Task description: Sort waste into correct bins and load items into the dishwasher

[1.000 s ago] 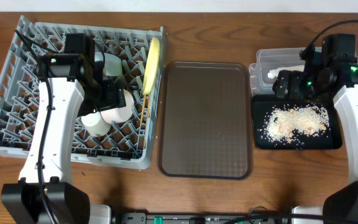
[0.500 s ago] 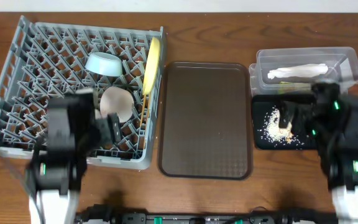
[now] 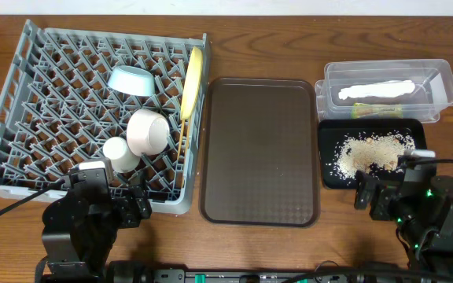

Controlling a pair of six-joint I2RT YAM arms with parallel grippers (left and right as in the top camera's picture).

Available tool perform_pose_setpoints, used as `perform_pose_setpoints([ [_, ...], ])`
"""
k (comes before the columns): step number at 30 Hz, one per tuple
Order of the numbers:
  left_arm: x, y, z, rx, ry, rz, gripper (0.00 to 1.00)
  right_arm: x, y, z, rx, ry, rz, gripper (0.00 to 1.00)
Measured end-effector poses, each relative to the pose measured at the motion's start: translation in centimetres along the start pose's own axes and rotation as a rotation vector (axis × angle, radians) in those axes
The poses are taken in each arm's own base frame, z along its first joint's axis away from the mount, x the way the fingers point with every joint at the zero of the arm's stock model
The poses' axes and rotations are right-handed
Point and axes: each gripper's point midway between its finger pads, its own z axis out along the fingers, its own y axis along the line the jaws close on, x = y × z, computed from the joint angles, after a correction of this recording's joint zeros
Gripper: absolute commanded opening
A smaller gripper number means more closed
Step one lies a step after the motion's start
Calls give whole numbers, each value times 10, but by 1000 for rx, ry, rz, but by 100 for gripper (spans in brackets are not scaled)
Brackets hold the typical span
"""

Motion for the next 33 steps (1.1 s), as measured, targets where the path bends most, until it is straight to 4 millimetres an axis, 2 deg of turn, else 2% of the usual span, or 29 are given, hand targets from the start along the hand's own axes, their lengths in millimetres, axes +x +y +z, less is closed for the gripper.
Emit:
perform_pose_setpoints([
  [9,0,0,0,0,1,0,88,43,-3,-3,13,174,20,99],
  [18,0,0,0,0,1,0,88,45,-3,-5,13,177,20,99],
  [21,0,0,0,0,1,0,88,35,-2,-6,8,93,11,99],
  [27,1,0,0,0,2,0,88,-2,6,-3,-40,-223,-74,99],
  [33,1,0,1,-1,4,0,88,-17,22,-5,-107,-482,-187,99],
])
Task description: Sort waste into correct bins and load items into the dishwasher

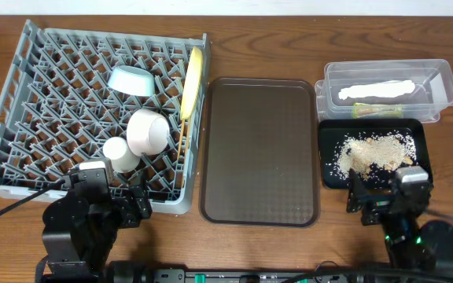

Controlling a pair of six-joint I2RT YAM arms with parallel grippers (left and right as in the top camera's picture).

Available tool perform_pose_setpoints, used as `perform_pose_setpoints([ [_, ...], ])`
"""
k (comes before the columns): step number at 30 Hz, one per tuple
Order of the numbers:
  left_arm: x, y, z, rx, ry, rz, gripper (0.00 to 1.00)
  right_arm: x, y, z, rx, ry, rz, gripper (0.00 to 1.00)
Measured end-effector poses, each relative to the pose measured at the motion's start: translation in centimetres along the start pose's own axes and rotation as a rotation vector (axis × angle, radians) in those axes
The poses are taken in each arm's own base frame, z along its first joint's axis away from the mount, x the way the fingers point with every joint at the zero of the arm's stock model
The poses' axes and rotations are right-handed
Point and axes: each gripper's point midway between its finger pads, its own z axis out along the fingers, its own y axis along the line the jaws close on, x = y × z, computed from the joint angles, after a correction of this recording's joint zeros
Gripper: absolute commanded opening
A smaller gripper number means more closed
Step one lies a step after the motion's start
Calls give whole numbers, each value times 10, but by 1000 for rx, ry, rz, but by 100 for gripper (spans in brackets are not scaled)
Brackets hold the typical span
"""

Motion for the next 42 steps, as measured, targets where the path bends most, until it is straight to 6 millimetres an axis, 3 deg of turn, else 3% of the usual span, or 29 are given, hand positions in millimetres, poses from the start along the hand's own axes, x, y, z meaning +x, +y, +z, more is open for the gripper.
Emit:
perform_pose_setpoints([
  [8,0,0,0,0,0,0,88,-19,3,7,1,-293,-132,99],
  [12,0,0,0,0,0,0,88,-16,-4,17,40,-389,-153,99],
  [14,0,0,0,0,0,0,88,-7,-7,23,51,-388,-151,99],
  [19,0,0,0,0,0,0,88,50,-19,43,100,-206,-122,99],
  [21,0,0,0,0,0,0,88,61,-22,45,114,-159,-116,99],
  [42,0,0,0,0,0,0,88,63,-27,45,144,-149,-113,99],
])
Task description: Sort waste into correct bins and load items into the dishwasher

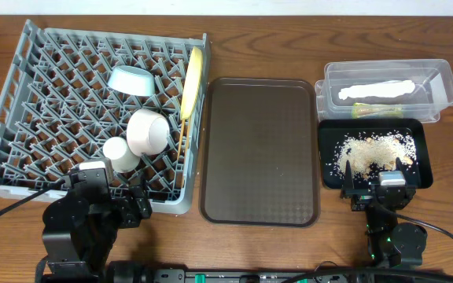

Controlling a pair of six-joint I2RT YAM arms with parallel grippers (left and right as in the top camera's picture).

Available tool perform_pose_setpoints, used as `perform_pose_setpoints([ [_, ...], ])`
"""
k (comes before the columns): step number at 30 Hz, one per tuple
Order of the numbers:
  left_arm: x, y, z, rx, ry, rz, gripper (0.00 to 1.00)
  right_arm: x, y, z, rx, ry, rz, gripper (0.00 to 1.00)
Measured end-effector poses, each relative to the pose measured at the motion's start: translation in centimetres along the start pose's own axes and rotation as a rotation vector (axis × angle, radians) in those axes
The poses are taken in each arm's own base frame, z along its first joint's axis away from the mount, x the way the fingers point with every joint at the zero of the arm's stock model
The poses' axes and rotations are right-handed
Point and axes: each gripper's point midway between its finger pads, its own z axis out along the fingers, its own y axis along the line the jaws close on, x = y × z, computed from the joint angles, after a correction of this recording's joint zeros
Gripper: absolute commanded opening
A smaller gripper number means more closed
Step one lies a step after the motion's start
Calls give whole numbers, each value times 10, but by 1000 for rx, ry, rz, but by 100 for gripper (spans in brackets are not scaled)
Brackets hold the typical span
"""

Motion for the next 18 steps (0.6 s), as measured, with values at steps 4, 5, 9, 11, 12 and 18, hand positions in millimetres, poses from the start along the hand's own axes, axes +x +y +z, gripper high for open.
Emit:
perform_pose_setpoints([
  [4,0,0,0,0,0,0,88,0,0,0,0,0,0,99],
  [5,0,0,0,0,0,0,88,0,0,0,0,0,0,99],
  [9,0,0,0,0,0,0,88,0,0,0,0,0,0,99],
  [11,1,0,0,0,2,0,88,0,0,0,0,0,0,99],
  [12,2,0,-1,-1,4,0,88,0,0,0,0,0,0,99],
  [18,26,5,-2,-4,-27,-3,88,0,0,0,1,0,0,99],
])
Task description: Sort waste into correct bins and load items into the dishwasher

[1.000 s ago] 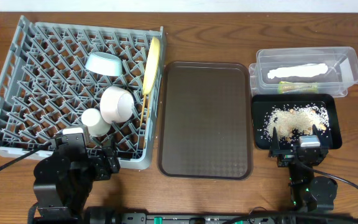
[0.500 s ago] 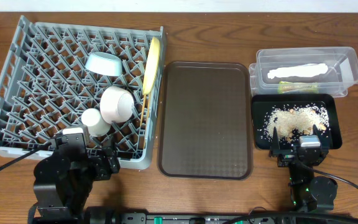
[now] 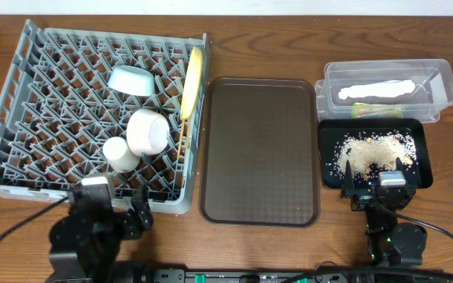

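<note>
The grey dish rack (image 3: 22,94) at the left holds a light blue bowl (image 3: 130,79), a white cup (image 3: 148,130), a smaller white cup (image 3: 119,153), a yellow plate (image 3: 193,81) on edge and a thin stick (image 3: 182,140). The brown tray (image 3: 259,149) in the middle is bare. The clear bin (image 3: 439,82) at the back right holds a white wrapper (image 3: 376,90). The black tray (image 3: 419,169) carries crumbs (image 3: 372,149). My right gripper (image 3: 372,173) stands open at that tray's front edge. My left gripper (image 3: 141,211) sits by the rack's front right corner, its jaws unclear.
Both arms are folded low at the table's front edge, the left arm (image 3: 81,236) below the rack and the right arm (image 3: 395,236) below the black tray. A green scrap (image 3: 376,110) lies in the lower clear bin.
My left arm has shifted a little toward the table's front edge, away from the rack. The right arm and all the objects are where they were.
My right arm was first at the front right, beside the black tray's corner. Then it stood further left in front of that tray, and later folded lower there. The left arm stayed put until its small shift now. Nothing on the table changed place.
</note>
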Controlling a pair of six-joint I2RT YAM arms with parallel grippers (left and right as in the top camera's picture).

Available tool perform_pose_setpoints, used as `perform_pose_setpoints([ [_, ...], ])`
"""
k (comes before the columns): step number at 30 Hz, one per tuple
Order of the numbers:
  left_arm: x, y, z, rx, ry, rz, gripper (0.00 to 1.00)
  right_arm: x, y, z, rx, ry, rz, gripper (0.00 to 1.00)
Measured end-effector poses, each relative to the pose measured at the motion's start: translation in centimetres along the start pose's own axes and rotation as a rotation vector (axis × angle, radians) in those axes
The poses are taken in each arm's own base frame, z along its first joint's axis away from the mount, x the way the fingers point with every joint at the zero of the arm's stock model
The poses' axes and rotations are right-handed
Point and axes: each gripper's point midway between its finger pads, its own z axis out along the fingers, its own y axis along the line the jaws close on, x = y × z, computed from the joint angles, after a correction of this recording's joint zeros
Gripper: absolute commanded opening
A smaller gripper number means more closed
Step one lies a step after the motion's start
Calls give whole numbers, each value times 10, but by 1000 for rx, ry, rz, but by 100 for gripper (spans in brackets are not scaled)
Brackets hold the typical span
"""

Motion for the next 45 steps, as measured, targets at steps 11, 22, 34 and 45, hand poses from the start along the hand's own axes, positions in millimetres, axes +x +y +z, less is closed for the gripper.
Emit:
perform_pose_setpoints([
  [11,9,6,69,51,-355,25,88,0,0,0,0,0,0,99],
  [22,15,10,93,59,-454,34,88,0,0,0,0,-2,0,99],
  [34,15,12,93,46,-457,31,88,0,0,0,0,0,0,99],
  [45,15,12,93,46,-457,31,88,0,0,0,0,0,0,99],
])
